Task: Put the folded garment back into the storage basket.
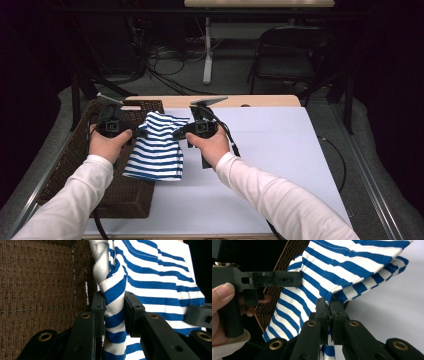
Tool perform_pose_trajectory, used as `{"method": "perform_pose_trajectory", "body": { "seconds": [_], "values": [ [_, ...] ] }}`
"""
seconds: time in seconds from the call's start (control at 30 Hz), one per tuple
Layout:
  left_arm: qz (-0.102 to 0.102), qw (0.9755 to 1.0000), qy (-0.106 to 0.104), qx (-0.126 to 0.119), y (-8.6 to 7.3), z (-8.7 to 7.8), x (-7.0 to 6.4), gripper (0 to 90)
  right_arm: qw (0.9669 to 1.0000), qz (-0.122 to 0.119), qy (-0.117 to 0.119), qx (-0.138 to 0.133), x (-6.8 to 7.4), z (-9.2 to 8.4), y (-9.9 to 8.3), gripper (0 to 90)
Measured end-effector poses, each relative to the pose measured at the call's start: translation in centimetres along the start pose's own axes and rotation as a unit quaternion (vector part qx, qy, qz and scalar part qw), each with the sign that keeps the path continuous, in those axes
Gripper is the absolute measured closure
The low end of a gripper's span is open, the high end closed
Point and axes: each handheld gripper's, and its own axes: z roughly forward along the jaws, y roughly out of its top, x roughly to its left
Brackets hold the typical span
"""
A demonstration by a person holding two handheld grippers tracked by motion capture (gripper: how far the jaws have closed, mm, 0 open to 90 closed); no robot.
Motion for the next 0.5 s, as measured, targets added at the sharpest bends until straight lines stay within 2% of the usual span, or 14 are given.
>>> {"method": "perform_pose_trajectory", "body": {
  "seconds": [0.5],
  "values": [
    [-0.012, 0.9999, -0.001, -0.012, 0.2, -0.6, 1.6, 73.0, 1.0000, 0.000, 0.003, -0.004, 0.8, 1.5, 0.3, 87.5]
  ]
}}
